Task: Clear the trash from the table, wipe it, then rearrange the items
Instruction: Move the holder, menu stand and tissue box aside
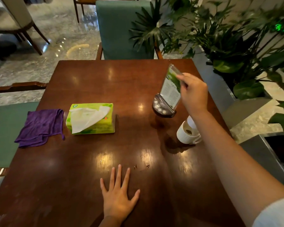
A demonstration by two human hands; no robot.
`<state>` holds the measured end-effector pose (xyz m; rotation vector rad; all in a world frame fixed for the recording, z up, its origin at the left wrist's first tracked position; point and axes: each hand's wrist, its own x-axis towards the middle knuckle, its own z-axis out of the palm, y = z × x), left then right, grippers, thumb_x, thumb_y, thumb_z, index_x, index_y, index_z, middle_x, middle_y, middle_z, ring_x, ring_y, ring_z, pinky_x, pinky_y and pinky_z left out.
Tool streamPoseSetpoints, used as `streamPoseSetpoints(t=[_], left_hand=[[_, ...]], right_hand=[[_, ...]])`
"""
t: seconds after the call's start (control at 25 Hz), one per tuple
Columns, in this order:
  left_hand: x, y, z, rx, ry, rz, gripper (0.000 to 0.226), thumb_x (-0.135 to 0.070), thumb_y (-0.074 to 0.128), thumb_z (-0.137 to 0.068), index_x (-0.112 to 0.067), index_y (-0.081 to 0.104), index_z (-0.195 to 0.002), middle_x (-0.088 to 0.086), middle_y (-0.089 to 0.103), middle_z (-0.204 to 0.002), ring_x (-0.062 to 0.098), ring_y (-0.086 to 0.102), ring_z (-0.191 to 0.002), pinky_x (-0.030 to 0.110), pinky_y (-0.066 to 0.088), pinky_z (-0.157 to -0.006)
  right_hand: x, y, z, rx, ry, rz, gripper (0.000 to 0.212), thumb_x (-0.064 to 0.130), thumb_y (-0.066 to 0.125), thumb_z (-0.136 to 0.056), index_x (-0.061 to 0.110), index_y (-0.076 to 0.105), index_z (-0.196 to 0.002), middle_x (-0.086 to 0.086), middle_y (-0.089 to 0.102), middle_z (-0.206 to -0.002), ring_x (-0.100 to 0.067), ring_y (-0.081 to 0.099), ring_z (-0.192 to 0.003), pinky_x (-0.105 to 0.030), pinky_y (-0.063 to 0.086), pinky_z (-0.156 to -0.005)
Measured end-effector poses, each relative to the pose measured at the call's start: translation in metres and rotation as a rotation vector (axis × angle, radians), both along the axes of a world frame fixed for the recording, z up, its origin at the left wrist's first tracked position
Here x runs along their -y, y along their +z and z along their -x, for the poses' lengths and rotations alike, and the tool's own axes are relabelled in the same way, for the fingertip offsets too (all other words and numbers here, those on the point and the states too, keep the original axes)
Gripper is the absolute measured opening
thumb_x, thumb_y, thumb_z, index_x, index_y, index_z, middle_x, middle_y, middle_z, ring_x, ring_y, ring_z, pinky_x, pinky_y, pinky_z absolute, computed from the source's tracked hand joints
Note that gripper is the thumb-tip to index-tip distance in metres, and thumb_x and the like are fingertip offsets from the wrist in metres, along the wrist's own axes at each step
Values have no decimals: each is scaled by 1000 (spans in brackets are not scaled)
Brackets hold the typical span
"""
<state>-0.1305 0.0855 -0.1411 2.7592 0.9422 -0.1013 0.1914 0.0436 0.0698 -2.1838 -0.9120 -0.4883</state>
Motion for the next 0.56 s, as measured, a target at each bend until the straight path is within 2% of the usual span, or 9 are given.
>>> streamPoseSetpoints(t=[0.16, 0.4, 0.48, 0.56], left_hand=[[-2, -2, -3, -2, 4, -13, 81, -71, 42, -69, -30, 43, -138, 5, 36, -148, 13, -13, -143, 55, 5, -106], [-2, -5, -8, 19, 30, -45, 83, -73, 42, -65, -29, 46, -135, 6, 41, -145, 11, -14, -143, 66, 26, -98], [-2, -4, -10, 26, 37, -45, 83, -72, 42, -64, -28, 49, -133, 6, 43, -142, 10, -14, -143, 67, 29, -94], [-2, -4, -11, 28, 38, -53, 82, -71, 41, -64, -27, 51, -132, 7, 45, -142, 9, -15, -143, 67, 30, -93]], right_hand=[[26, -15, -53, -94, -100, 56, 28, -3, 54, -85, 5, 69, -106, -17, 67, -115, -29, 63, -105, -36, 47, -95], [51, -43, -78, -249, 11, 184, 31, -7, 53, -85, 7, 69, -107, -13, 64, -120, -29, 60, -108, -30, 44, -95], [58, -44, -85, -248, -14, 247, 32, -1, 52, -88, 14, 66, -113, -7, 62, -126, -30, 59, -111, -37, 47, -94], [63, -41, -91, -158, -45, 443, 34, 13, 55, -90, 22, 60, -122, -1, 54, -137, -28, 50, -122, -44, 44, -97]])
